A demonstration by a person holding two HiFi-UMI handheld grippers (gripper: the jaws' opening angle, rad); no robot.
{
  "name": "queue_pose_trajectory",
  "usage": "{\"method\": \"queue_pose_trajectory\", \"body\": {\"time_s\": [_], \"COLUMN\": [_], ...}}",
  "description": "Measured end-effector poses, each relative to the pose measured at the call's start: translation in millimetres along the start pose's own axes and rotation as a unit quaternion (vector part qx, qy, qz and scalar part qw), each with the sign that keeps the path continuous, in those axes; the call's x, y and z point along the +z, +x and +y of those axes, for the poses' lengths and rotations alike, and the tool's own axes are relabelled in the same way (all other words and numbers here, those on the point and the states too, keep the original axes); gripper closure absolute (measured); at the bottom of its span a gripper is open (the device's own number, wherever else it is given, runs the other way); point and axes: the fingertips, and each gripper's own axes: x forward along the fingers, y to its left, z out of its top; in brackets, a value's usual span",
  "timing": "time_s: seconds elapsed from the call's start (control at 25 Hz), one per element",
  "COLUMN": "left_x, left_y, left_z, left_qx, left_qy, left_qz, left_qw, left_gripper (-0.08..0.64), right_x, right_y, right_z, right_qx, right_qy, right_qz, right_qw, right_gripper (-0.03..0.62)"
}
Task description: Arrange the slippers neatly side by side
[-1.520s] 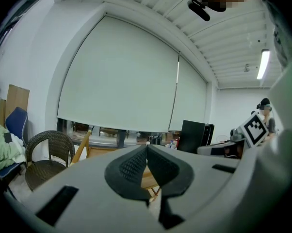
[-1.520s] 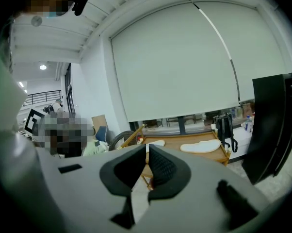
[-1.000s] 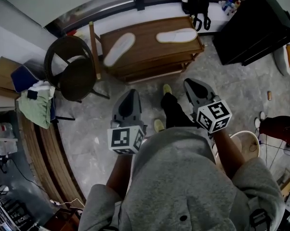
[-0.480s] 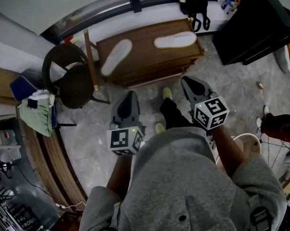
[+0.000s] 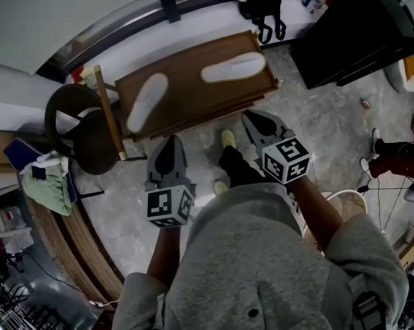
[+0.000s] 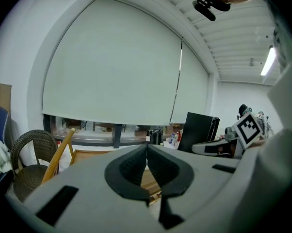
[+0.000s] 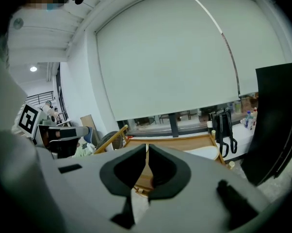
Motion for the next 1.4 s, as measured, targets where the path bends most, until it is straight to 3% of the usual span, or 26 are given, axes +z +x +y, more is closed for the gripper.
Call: {"method": "queue_pose_trajectory", "body": {"time_s": [0.8, 1.12, 1.4], "left_x": [26.7, 21.2, 17.3], "left_y": [123.1, 147.6, 156.2], "left_z": [12.7, 16.1, 21.5], "left_qx": [0.043, 0.062, 0.074], "left_qy": [-0.017, -0.026, -0.031], "left_qz": [0.032, 0.049, 0.054], "left_qw": [0.9984, 0.9966, 0.9953], "left_gripper": [0.545, 0.545, 0.545], "right_x": [31.6, 15.2, -13.4], "right_y": [84.8, 108.3, 132.0], "right_z": [-117.3, -159.3, -194.8], "right_qx": [-0.006, -0.034, -0.087], "right_qy": [0.046, 0.113, 0.238], "right_qz": [0.034, 0.051, 0.071], "right_qw": [0.998, 0.992, 0.965], "right_gripper": [0.560, 0.559, 0.556]}}
